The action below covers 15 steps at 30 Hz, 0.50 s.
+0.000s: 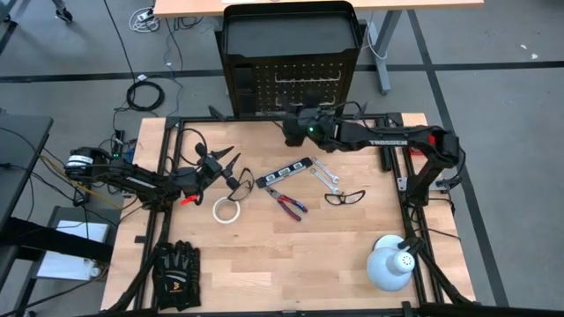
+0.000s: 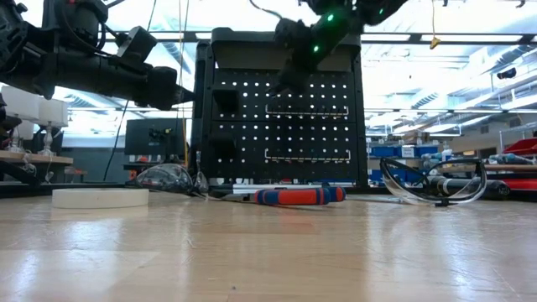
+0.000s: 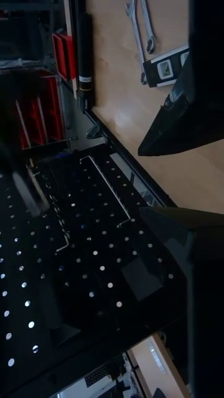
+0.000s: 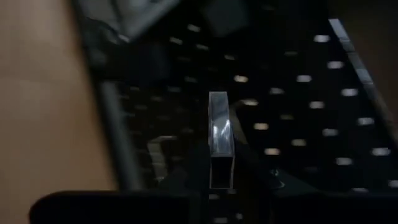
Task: Hang tools onto peg board
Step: Unhang the utility knife blades from the peg board
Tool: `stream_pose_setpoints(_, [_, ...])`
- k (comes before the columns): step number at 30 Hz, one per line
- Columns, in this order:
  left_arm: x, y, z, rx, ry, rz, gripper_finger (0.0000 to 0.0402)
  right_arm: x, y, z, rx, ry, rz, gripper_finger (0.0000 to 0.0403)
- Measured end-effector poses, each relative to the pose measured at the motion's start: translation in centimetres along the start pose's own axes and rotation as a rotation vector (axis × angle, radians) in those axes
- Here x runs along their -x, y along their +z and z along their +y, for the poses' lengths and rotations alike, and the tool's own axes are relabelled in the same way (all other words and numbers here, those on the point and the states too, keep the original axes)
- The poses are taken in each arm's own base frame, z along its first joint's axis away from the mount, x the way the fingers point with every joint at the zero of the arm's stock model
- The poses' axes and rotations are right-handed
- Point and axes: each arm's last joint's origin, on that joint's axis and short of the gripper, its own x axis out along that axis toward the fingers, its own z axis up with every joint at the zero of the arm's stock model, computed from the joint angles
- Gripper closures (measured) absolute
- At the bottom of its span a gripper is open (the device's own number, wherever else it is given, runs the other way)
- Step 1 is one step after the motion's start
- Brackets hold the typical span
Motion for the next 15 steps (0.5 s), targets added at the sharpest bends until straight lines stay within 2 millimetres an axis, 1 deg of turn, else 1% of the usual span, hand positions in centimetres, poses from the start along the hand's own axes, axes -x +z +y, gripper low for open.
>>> stream_pose_setpoints(3, [0.0, 0.0, 0.0, 0.002, 0.001, -0.002, 0.0257, 1.5, 0.0, 0.3, -0.075, 0.150, -0.021, 0.0339])
stream_pose_setpoints(5, [0.0, 0.1, 0.0, 0.011, 0.003, -0.010, 0.0257, 2.1, -0.3, 0.7, -0.130, 0.278, -0.026, 0.0337])
stream_pose_setpoints(11, [0.0, 0.1, 0.0, 0.012, 0.004, -0.011, 0.0257, 2.9, -2.2, 2.4, -0.219, 0.740, 0.080, 0.0338])
stream_pose_setpoints(15, [0.0, 0.2, 0.0, 0.013, 0.004, -0.012, 0.0257, 3.5, -3.2, 3.3, -0.296, 0.966, 0.162, 0.0339])
